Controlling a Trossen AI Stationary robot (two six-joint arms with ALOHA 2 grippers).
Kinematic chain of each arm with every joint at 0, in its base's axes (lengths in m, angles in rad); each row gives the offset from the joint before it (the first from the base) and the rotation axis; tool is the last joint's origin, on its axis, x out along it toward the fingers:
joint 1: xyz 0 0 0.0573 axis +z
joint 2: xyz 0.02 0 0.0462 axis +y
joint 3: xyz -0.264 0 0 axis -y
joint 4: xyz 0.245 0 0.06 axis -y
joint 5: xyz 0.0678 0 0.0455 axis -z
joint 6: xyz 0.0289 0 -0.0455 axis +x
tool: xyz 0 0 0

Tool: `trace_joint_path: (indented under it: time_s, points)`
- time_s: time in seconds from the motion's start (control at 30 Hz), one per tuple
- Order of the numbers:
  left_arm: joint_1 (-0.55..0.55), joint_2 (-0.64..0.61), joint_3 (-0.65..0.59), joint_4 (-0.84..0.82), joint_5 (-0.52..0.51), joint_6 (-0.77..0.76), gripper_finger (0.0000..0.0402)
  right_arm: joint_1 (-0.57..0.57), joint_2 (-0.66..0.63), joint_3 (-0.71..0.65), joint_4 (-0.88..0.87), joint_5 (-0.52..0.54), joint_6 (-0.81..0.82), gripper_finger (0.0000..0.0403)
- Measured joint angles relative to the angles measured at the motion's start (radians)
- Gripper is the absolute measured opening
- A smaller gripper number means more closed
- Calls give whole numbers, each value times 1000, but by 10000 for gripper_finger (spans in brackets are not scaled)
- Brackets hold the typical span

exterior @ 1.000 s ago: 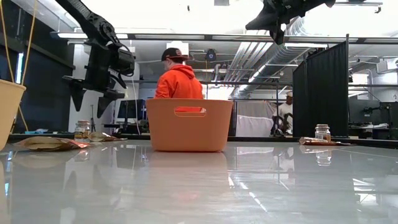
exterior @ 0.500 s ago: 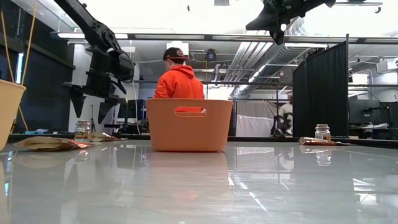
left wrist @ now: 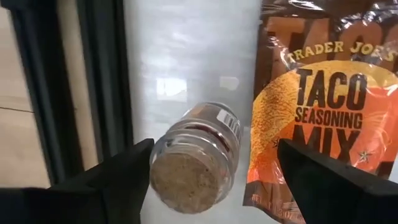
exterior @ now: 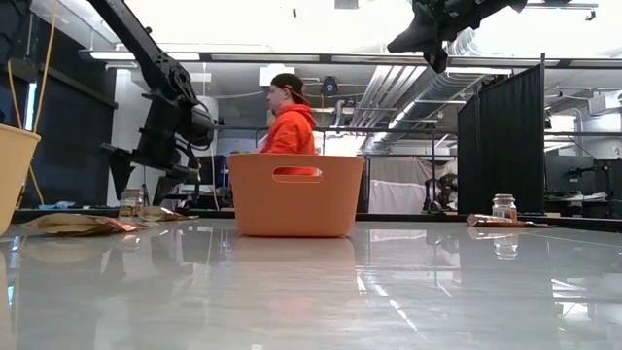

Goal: Sort spices by type
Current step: Put the top left brown spice bottle into the orange can

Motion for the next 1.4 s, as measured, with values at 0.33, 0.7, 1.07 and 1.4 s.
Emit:
trace_joint_path:
  time_s: [0.33, 0.7, 1.07, 1.4]
  points:
    - [-31, -22, 0, 5, 19, -8, 308, 0, 0, 0, 0, 0, -23, 0]
    - [-28, -28, 1, 7, 8, -14, 183, 0, 0, 0, 0, 0, -18, 0]
    - [-28, -51, -1, 23, 23, 30, 151, 0, 0, 0, 0, 0, -15, 0]
    - [-32, -326, 20, 27, 36, 97, 136, 0, 0, 0, 8, 5, -17, 0]
